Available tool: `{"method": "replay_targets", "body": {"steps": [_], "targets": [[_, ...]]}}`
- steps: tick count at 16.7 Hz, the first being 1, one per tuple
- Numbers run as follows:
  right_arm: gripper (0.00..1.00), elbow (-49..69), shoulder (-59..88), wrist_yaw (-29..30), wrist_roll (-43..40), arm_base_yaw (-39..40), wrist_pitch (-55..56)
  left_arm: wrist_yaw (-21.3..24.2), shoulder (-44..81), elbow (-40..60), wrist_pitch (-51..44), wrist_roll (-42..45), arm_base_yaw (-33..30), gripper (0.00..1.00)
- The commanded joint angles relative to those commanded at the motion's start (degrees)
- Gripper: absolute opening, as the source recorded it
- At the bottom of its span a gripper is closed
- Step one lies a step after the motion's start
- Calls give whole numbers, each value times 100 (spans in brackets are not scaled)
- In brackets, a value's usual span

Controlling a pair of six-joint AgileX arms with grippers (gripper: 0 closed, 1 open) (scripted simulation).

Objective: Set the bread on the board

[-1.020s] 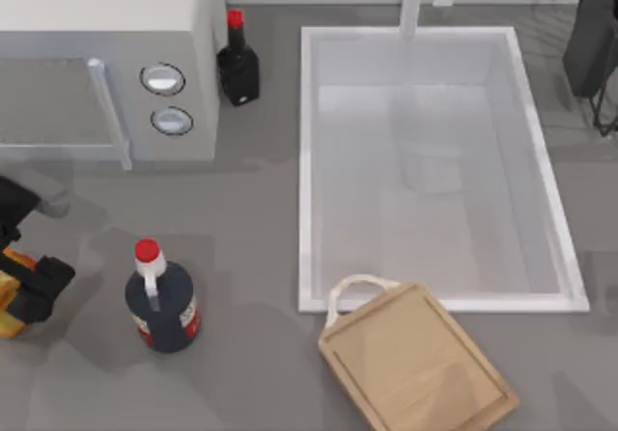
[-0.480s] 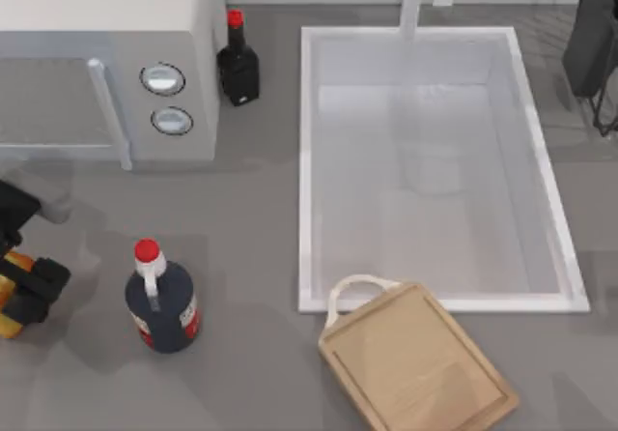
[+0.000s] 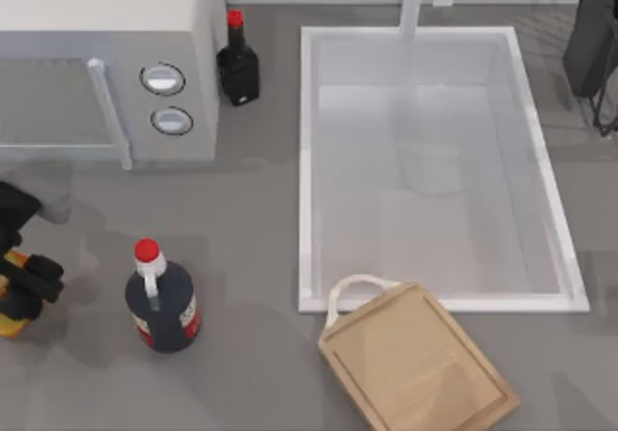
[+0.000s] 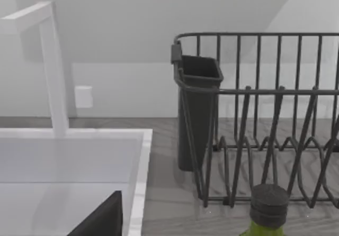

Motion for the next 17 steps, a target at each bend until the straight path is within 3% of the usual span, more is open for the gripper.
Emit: {"method": "replay_targets", "body": {"steps": [2, 12, 17], "targets": [[100, 0, 0, 0, 0, 0, 0, 0, 0, 0, 0, 0, 0, 0], [100, 0, 0, 0, 0, 0, 0, 3, -42, 85, -94, -1, 1, 0], [100, 0, 0, 0, 0, 0, 0, 6, -432, 817, -1350, -15, 1, 0]]}}
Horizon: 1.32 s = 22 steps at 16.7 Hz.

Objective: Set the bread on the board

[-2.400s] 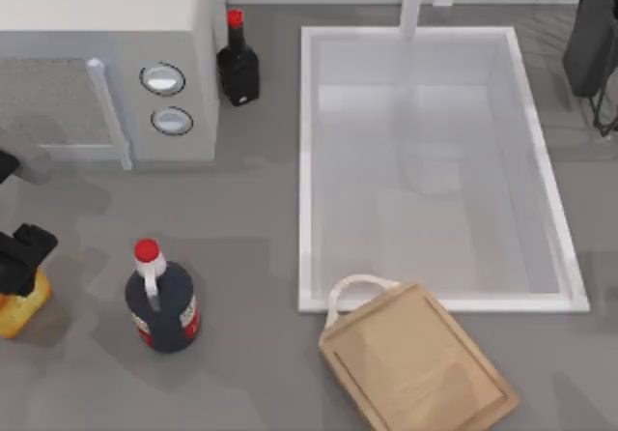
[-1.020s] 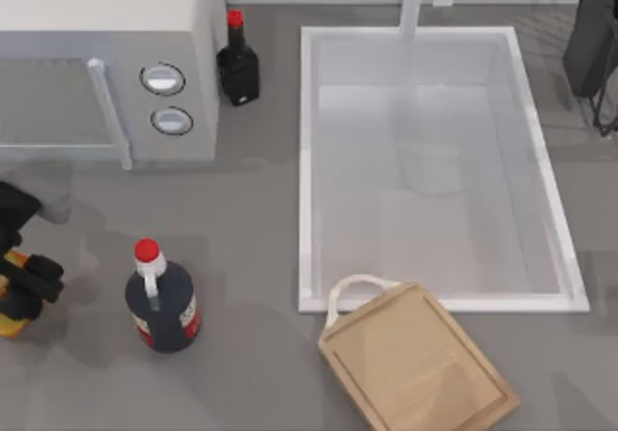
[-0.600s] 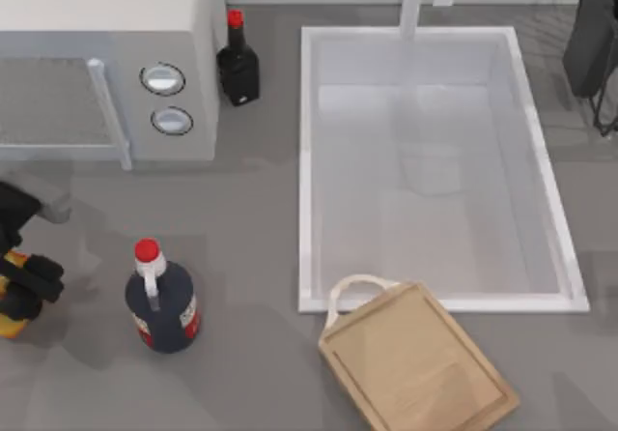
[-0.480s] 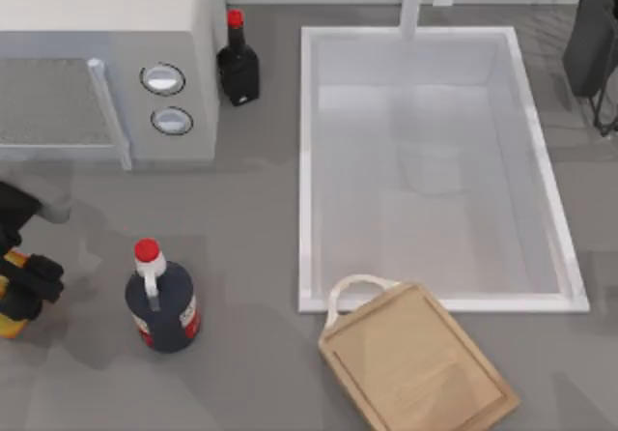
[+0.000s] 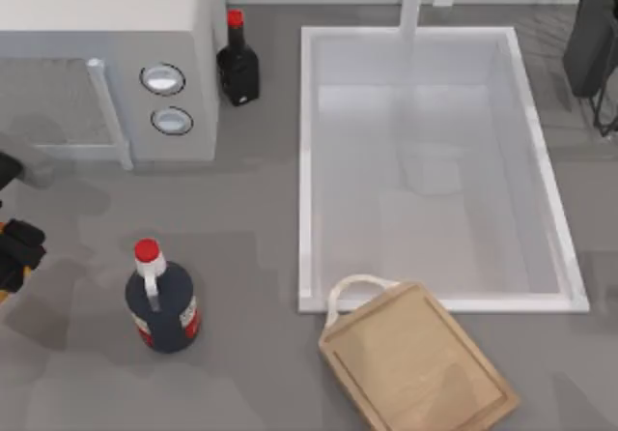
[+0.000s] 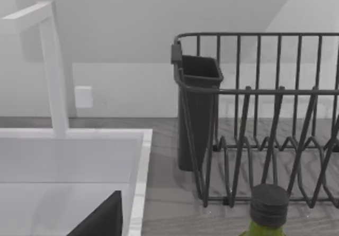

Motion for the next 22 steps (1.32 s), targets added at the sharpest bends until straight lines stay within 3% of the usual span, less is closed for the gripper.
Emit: {"method": "replay_targets", "body": {"steps": [4, 12, 17, 22], "targets": [[100, 0, 0, 0, 0, 0, 0, -5, -382, 566, -874, -10, -22, 0], [100, 0, 0, 0, 0, 0, 0, -14, -517, 788, -926, -190, -186, 0], [100, 0, 0, 0, 0, 0, 0, -5, -555, 1883, -767, -1667, -1543, 0], [100, 0, 0, 0, 0, 0, 0, 94, 180, 3022, -793, -4353, -3529, 0]]}}
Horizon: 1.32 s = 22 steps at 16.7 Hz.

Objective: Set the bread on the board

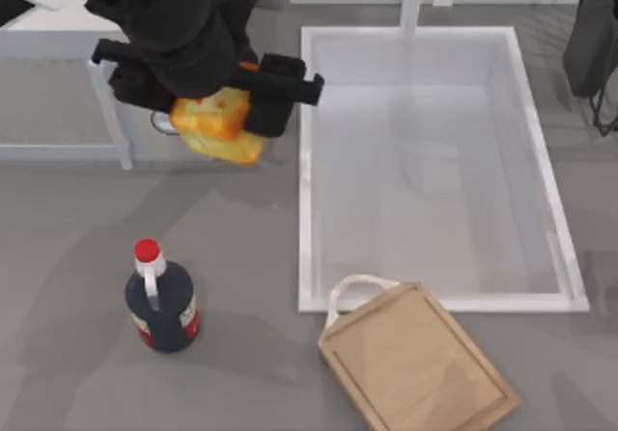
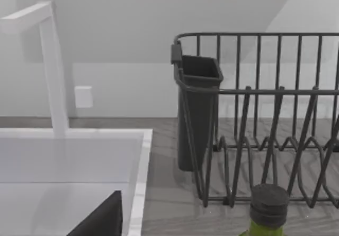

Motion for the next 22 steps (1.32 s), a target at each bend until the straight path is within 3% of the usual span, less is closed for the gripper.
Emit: {"method": "replay_targets", "body": {"steps": [5, 9, 13, 22], "targets": [[100, 0, 0, 0, 0, 0, 0, 82, 1182, 658, -240, -2761, -1632, 0], [100, 0, 0, 0, 0, 0, 0, 2, 1913, 863, -460, -4157, -2395, 0], [100, 0, 0, 0, 0, 0, 0, -113, 2290, 907, -566, -4625, -2608, 0], [100, 0, 0, 0, 0, 0, 0, -111, 2332, 779, -406, -4606, -2599, 0]]}}
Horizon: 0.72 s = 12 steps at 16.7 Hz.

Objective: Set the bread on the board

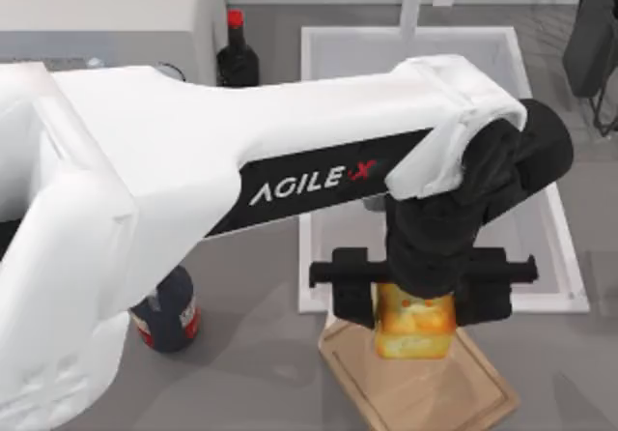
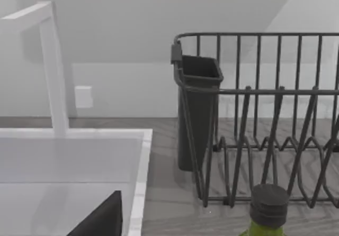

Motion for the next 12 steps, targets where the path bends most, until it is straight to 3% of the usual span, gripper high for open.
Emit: {"method": "replay_targets", "body": {"steps": [12], "targets": [[100, 0, 0, 0, 0, 0, 0, -5, 181, -574, 750, -13, -5, 0]]}}
